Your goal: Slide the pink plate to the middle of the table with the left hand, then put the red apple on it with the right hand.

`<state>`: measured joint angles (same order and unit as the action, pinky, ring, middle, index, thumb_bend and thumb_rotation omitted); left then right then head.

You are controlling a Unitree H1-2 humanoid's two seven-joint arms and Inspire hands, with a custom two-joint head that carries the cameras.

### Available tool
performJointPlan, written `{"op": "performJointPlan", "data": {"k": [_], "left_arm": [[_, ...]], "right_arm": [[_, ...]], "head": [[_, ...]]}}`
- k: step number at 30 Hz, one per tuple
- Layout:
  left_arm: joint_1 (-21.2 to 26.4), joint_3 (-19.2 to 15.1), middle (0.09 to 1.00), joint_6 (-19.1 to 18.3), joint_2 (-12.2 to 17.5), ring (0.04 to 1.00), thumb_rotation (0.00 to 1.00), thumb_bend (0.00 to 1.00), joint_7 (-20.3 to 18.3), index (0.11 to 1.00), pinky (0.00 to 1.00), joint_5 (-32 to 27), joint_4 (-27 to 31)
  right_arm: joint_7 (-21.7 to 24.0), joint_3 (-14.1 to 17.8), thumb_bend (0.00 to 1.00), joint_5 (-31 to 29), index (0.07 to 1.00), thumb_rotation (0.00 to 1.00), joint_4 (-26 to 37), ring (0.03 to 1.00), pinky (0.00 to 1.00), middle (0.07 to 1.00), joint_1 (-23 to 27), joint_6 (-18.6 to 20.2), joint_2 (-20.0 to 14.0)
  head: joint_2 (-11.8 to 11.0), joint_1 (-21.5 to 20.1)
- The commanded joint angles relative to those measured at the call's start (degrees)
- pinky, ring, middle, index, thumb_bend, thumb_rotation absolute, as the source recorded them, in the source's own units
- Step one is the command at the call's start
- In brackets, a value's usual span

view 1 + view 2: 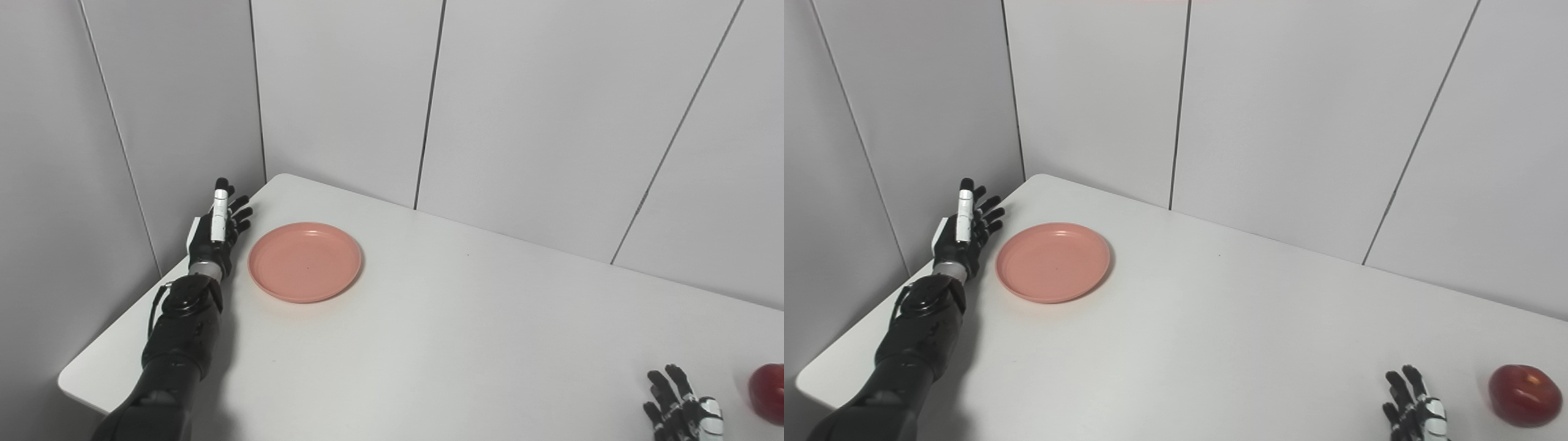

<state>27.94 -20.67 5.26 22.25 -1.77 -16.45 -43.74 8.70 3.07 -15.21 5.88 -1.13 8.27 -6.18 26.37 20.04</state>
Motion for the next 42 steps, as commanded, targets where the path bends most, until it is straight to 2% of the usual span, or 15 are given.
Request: {"op": "performJointPlan", "data": {"k": [1, 6, 10, 15, 19, 22, 28, 35, 39, 42], "left_arm": [[0.03, 0.91, 0.858, -2.54, -1.19, 0.845, 0.94, 0.83, -0.69, 0.908, 0.83, -0.44, 4.26], [-2.72, 1.82, 0.852, -8.27, -3.84, 0.855, 0.91, 0.84, -0.39, 0.883, 0.85, -1.37, 13.22], [-4.08, 3.67, 0.839, -11.25, -5.06, 0.833, 0.93, 0.84, 0.30, 0.884, 0.82, 0.66, 17.63], [-5.68, 6.49, 0.841, -12.84, -6.28, 0.825, 0.96, 0.81, 0.02, 0.885, 0.80, 2.26, 21.00], [-6.73, 7.32, 0.846, -14.09, -7.45, 0.835, 0.95, 0.79, -0.71, 0.885, 0.83, 1.68, 22.92], [-7.70, 8.45, 0.857, -14.22, -8.19, 0.838, 0.97, 0.77, -1.44, 0.895, 0.84, 2.09, 24.41], [-9.96, 10.04, 0.879, -15.42, -10.15, 0.867, 0.98, 0.75, -4.47, 0.927, 0.86, -0.40, 27.50], [-12.51, 14.21, 0.845, -16.27, -12.76, 0.821, 0.99, 0.79, -4.27, 0.904, 0.79, 1.92, 31.29], [-13.10, 15.93, 0.824, -17.40, -14.60, 0.804, 0.98, 0.79, -4.24, 0.879, 0.78, 2.54, 33.61], [-13.38, 17.59, 0.818, -19.83, -16.47, 0.794, 0.97, 0.79, -3.11, 0.867, 0.80, 3.90, 36.18]], "right_arm": [[0.00, -0.55, 0.76, 0.23, 0.964, 1.00, 0.73, 1.000, 1.00, 0.935, -0.07, 2.59, -0.09], [-0.16, -1.04, 0.76, 1.19, 0.977, 1.00, 1.15, 1.000, 1.00, 0.931, -0.12, 2.27, -0.17], [-0.02, -1.19, 0.76, 0.97, 0.981, 1.00, 0.87, 1.000, 1.00, 0.934, -0.01, 2.02, -0.24], [-0.05, -1.39, 0.74, 0.93, 0.984, 1.00, 1.27, 1.000, 1.00, 0.935, -0.03, 2.18, -0.16], [0.26, -1.55, 0.75, 0.88, 0.989, 1.00, 1.07, 1.000, 1.00, 0.939, 0.06, 1.94, -0.30], [0.30, -1.76, 0.76, 1.03, 0.991, 1.00, 1.05, 1.000, 1.00, 0.941, 0.09, 1.87, -0.37], [0.12, -1.87, 0.77, 1.02, 0.989, 1.00, 0.76, 1.000, 1.00, 0.937, 0.29, 1.56, -0.07], [0.07, -2.14, 0.76, 1.34, 0.986, 1.00, -0.05, 1.000, 1.00, 0.927, 0.68, 0.93, 0.32], [0.03, -2.44, 0.77, 1.78, 0.987, 1.00, -0.36, 1.000, 1.00, 0.927, 0.80, 0.37, 0.62], [0.09, -2.66, 0.78, 2.31, 0.984, 1.00, -0.77, 1.000, 1.00, 0.928, 0.89, -0.16, 0.81]], "head": [[0.08, -0.07], [0.35, -0.40], [0.48, -0.52], [0.70, -0.88], [0.82, -1.05], [0.94, -1.23], [1.46, -1.97], [1.59, -2.52], [1.75, -3.21], [2.03, -3.78]]}}
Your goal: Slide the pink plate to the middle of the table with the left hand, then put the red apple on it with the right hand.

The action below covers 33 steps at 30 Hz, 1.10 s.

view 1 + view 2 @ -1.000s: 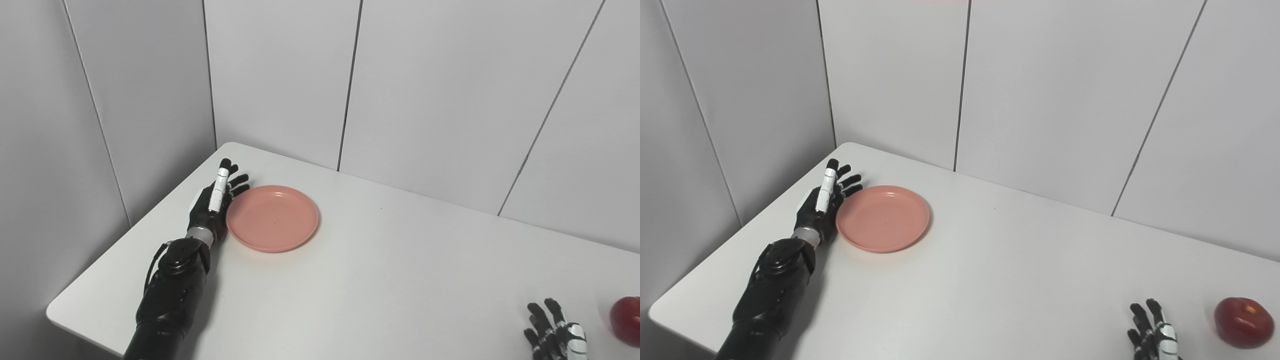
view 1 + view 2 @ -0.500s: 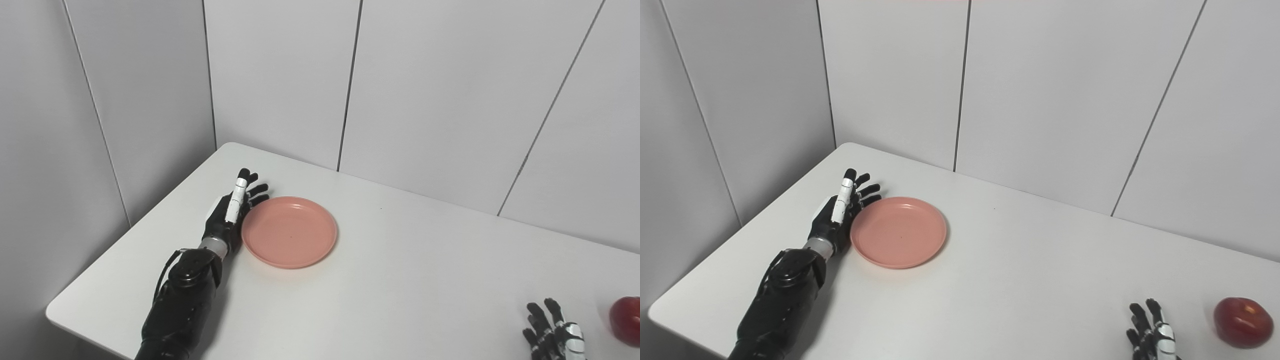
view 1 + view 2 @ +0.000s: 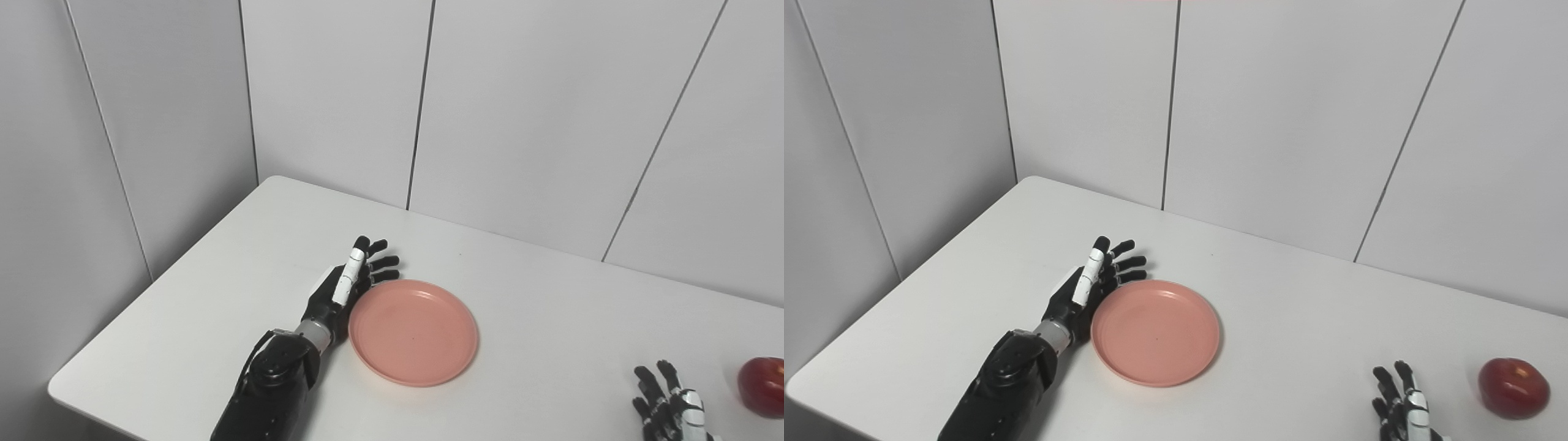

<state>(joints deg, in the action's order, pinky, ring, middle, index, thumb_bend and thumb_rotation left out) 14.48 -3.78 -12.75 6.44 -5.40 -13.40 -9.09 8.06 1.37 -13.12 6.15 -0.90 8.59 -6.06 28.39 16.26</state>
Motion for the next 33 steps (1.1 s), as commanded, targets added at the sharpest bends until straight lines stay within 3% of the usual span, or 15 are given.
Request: {"op": "performJointPlan", "data": {"k": [1, 8, 13, 23, 33], "left_arm": [[0.01, 1.11, 0.815, -2.51, -1.10, 0.788, 0.97, 0.79, 0.76, 0.866, 0.81, 1.26, 2.17], [-1.06, 3.99, 0.827, -7.48, -4.52, 0.797, 0.97, 0.80, 1.51, 0.866, 0.82, 2.87, 6.24], [-1.83, 6.01, 0.851, -8.51, -6.30, 0.831, 0.99, 0.71, 1.16, 0.889, 0.84, 3.64, 6.64], [-1.92, 10.19, 0.865, -7.95, -8.27, 0.847, 1.00, 0.68, 0.38, 0.907, 0.85, 4.75, 5.41], [-1.02, 10.94, 0.856, -6.93, -9.09, 0.826, 0.99, 0.68, 0.50, 0.889, 0.85, 4.98, 2.75]], "right_arm": [[0.72, -0.97, 0.79, 0.27, 0.980, 1.00, -1.13, 1.000, 1.00, 0.926, 0.67, -0.60, 0.78], [0.67, -1.53, 0.82, 1.05, 0.972, 1.00, -2.03, 0.988, 1.00, 0.915, 0.91, -1.80, 1.44], [0.58, -2.24, 0.83, 1.88, 0.962, 1.00, -2.31, 0.959, 1.00, 0.898, 1.00, -2.76, 1.84], [-0.79, -3.62, 0.86, 3.81, 0.943, 1.00, -2.38, 0.935, 0.97, 0.889, 1.55, -2.84, 4.04], [-3.50, -5.80, 0.87, 7.23, 0.935, 1.00, -2.64, 0.949, 0.99, 0.887, 2.34, -2.65, 6.63]], "head": [[0.01, 0.00], [1.27, -2.76], [2.28, -5.23], [3.86, -11.65], [4.58, -17.65]]}}
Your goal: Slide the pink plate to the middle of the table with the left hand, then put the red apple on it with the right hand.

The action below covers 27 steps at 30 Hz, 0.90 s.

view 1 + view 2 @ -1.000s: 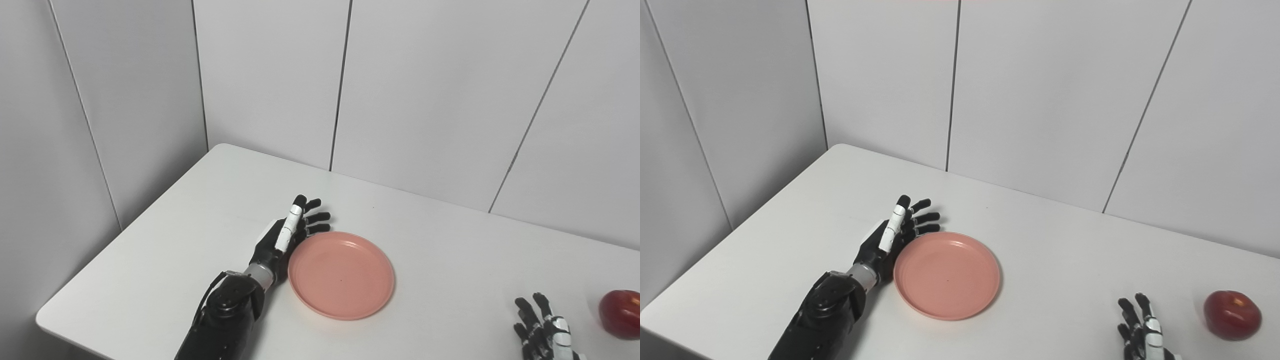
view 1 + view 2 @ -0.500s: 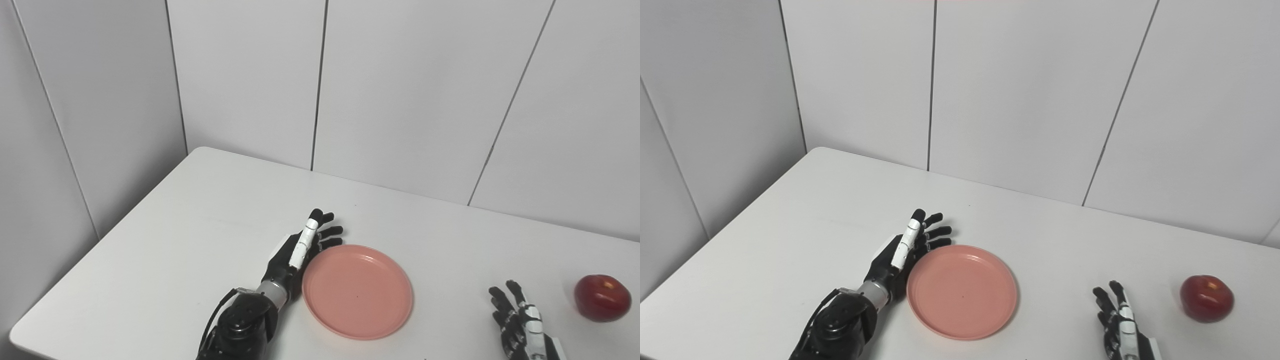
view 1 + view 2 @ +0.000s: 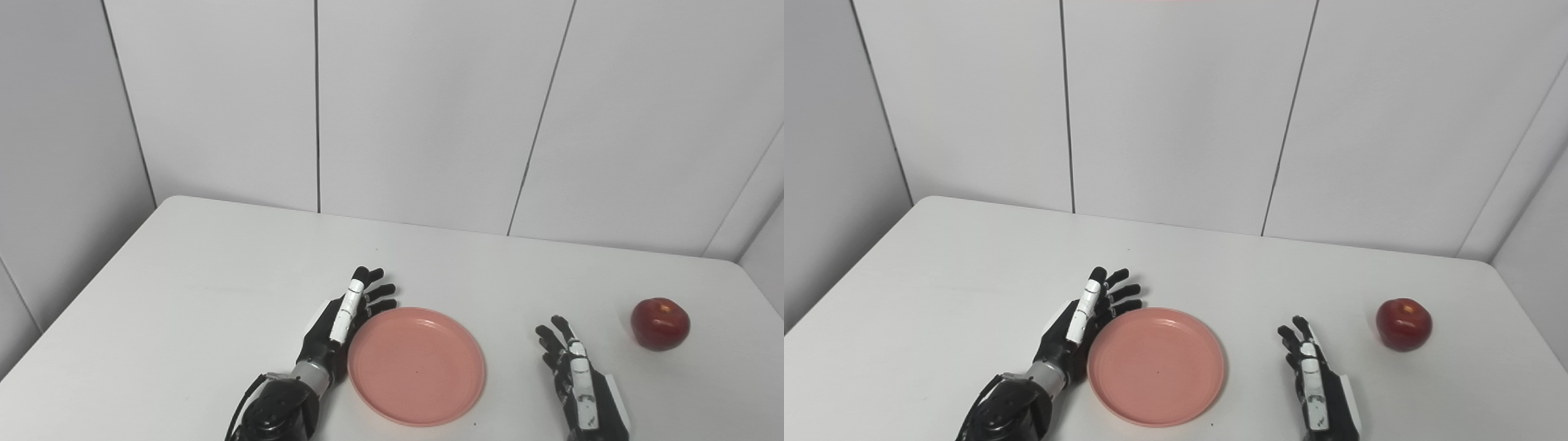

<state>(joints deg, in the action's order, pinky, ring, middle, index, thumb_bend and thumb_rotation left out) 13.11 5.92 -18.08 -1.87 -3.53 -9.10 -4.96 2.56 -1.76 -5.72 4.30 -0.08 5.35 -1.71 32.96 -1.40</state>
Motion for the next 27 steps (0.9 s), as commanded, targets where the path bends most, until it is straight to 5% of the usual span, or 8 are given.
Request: {"op": "performJointPlan", "data": {"k": [1, 13, 27], "left_arm": [[0.42, 1.19, 0.861, -1.65, -0.71, 0.830, 0.99, 0.68, -1.42, 0.895, 0.86, 0.63, -1.32], [-0.56, -0.43, 0.892, 1.51, -3.09, 0.850, 1.00, 0.71, 0.86, 0.922, 0.90, 1.52, -1.23], [-1.25, -1.44, 0.889, 0.91, -3.99, 0.857, 1.00, 0.72, 1.25, 0.914, 0.92, 1.75, 0.07]], "right_arm": [[1.78, -2.86, 0.86, 0.15, 0.936, 1.00, -0.77, 0.952, 0.99, 0.888, 1.61, 0.50, 2.40], [1.37, -3.40, 0.83, 0.48, 0.947, 1.00, 0.29, 0.961, 1.00, 0.890, 1.54, 0.83, 2.54], [1.70, -3.19, 0.85, -0.17, 0.941, 1.00, 1.63, 0.967, 1.00, 0.892, 1.30, 2.61, 1.81]], "head": [[0.14, -0.52], [1.08, -0.41], [2.03, -0.08]]}}
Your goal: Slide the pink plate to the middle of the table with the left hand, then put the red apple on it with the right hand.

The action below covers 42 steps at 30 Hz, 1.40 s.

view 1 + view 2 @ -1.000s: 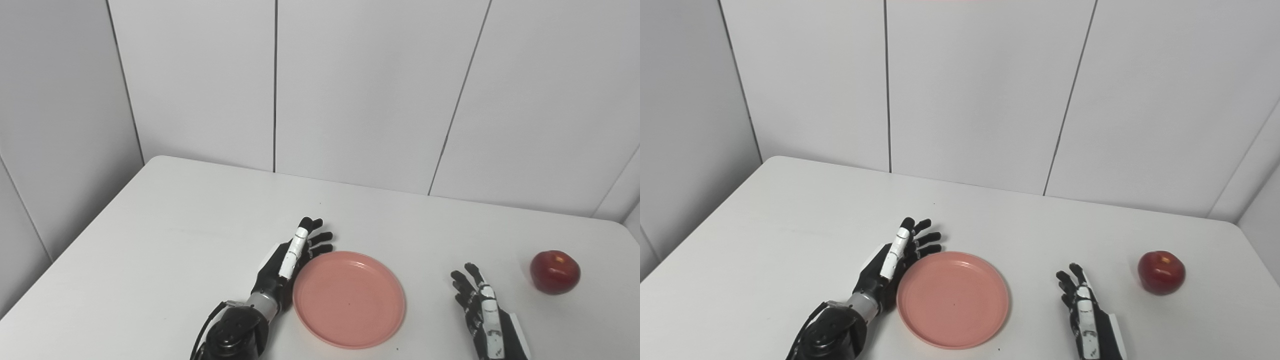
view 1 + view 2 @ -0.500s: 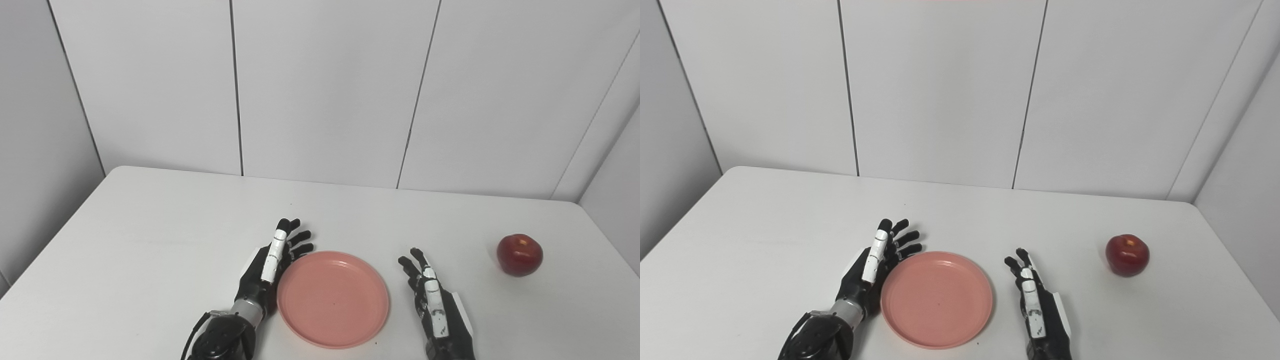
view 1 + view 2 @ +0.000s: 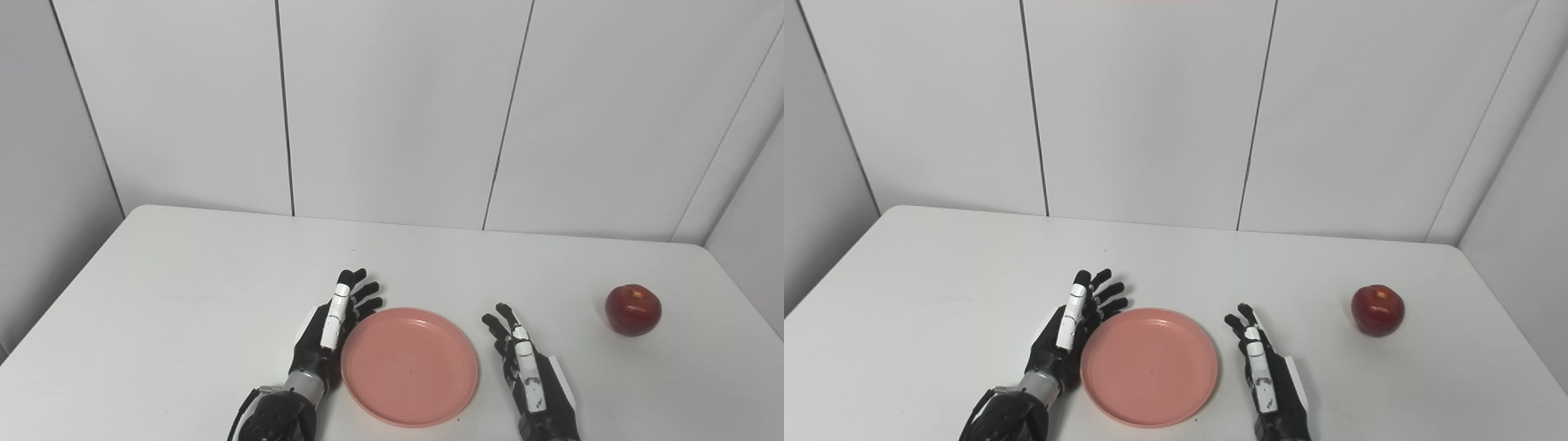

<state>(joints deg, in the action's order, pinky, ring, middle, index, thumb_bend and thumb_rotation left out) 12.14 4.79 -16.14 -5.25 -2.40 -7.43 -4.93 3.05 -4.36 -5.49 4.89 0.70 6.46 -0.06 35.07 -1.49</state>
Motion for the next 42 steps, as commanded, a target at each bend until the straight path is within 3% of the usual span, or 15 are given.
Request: {"op": "performJointPlan", "data": {"k": [1, 12, 23, 29, 42], "left_arm": [[-0.32, -0.40, 0.889, -1.13, -0.64, 0.857, 1.00, 0.72, 0.16, 0.913, 0.92, 0.01, 0.16], [-0.99, -0.70, 0.881, -2.33, -0.19, 0.851, 1.00, 0.71, -0.33, 0.904, 0.90, -0.45, 1.59], [-1.70, -2.30, 0.892, -3.76, 1.37, 0.882, 1.00, 0.69, -1.82, 0.921, 0.95, -1.97, 3.00], [-1.72, -3.42, 0.900, -4.37, 2.28, 0.884, 1.00, 0.67, -2.93, 0.926, 0.93, -3.09, 2.95], [-1.49, -4.48, 0.916, -3.26, 3.60, 0.910, 1.00, 0.65, -4.38, 0.933, 0.98, -3.59, 1.26]], "right_arm": [[1.20, -0.58, 0.85, -0.39, 0.941, 1.00, 1.03, 0.967, 1.00, 0.892, 0.55, 1.50, 0.21], [0.80, -1.04, 0.85, 0.43, 0.941, 1.00, 1.36, 0.962, 0.99, 0.888, 0.55, 1.98, 0.75], [-0.31, -2.70, 0.86, 3.21, 0.941, 1.00, 1.00, 0.959, 1.00, 0.881, 0.69, 1.78, 2.51], [-0.73, -3.35, 0.84, 3.77, 0.947, 1.00, 0.29, 0.955, 0.99, 0.883, 1.01, 1.18, 3.69], [-1.69, -4.25, 0.85, 5.42, 0.937, 1.00, -1.52, 0.938, 0.99, 0.877, 1.48, 0.01, 4.77]], "head": [[-0.03, -0.29], [0.25, -2.06], [-0.19, -9.72], [-0.61, -13.38], [-1.52, -17.01]]}}
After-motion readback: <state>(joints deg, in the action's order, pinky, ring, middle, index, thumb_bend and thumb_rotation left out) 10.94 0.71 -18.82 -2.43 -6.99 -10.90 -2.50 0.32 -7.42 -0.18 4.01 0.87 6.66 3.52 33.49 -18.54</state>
